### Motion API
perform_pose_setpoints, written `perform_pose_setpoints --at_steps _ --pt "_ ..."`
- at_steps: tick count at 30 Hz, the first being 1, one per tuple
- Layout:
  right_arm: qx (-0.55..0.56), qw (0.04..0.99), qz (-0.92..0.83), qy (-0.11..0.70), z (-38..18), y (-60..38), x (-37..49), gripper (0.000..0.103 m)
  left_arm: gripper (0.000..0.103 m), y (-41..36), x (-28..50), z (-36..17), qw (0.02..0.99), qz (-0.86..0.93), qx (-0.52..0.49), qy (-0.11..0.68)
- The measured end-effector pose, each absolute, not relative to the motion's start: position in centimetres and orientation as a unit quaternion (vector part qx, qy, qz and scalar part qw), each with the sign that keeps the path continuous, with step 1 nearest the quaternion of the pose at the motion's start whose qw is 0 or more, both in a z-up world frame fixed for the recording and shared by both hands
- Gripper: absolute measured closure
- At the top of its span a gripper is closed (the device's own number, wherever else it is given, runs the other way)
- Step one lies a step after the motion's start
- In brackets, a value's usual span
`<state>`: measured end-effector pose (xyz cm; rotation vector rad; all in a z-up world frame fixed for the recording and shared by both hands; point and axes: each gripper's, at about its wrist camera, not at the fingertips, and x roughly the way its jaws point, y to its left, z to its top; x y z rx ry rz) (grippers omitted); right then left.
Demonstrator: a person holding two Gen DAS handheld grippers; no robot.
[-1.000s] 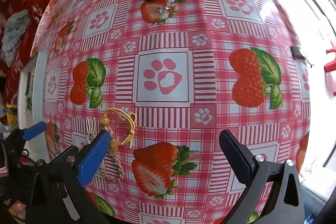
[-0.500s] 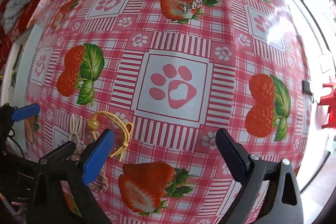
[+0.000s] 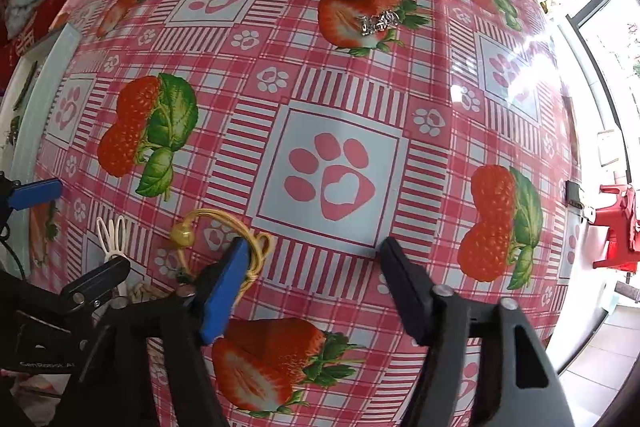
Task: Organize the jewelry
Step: 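Grasp the white bunny-ear hair clip with the left tool while the right tool grasps the yellow beaded hair tie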
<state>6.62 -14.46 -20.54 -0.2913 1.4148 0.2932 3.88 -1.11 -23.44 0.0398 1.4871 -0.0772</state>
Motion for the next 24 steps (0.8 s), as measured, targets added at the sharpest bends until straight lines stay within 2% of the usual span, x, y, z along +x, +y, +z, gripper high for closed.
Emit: perform_pose_setpoints --at_steps 5,8,11,13,14,16,17,18,19,24 --pt "-0.147 0.741 0.146 0.639 -19.7 -13.1 5.7 0.064 0.014 -1.5 3.1 -22.7 0.734 -0.045 0.019 0.677" --pt "-0.147 0.741 0.147 0.639 -19.6 -12.5 5.4 0.069 0.025 -2.2 3.1 -22.3 0.733 -0.047 0.017 0.678" --pt "-0.144 0.741 0.146 0.64 -19.5 -12.0 5.2 0.088 0.036 -2.4 3.0 -22.2 0.732 -0.048 0.015 0.679" --pt "-0.139 0.74 0.142 0.642 -19.4 -11.9 5.1 0.094 0.045 -2.7 2.9 -22.0 0.731 -0.051 0.013 0.68" --pt "-0.135 0.741 0.14 0.643 -19.4 -11.9 5.1 0.096 0.048 -3.1 2.7 -21.8 0.731 -0.053 0.012 0.68" --pt "-0.126 0.742 0.137 0.644 -19.4 -12.5 5.4 0.097 0.069 -3.4 2.5 -21.7 0.731 -0.063 0.008 0.679" --pt "-0.12 0.743 0.137 0.645 -19.4 -13.1 5.8 0.098 0.075 -3.7 2.3 -21.6 0.731 -0.071 0.003 0.679" --pt "-0.113 0.743 0.135 0.645 -19.4 -13.6 6.0 0.098 0.088 -3.8 2.2 -21.6 0.73 -0.076 -0.002 0.679" --pt "-0.104 0.744 0.134 0.646 -19.3 -14.0 6.2 0.098 0.093 -3.9 2.1 -21.5 0.73 -0.082 -0.009 0.679" --pt "-0.044 0.739 0.135 0.658 -19.2 -15.6 6.8 0.099 0.093 -3.6 1.3 -21.2 0.73 -0.089 -0.056 0.676"
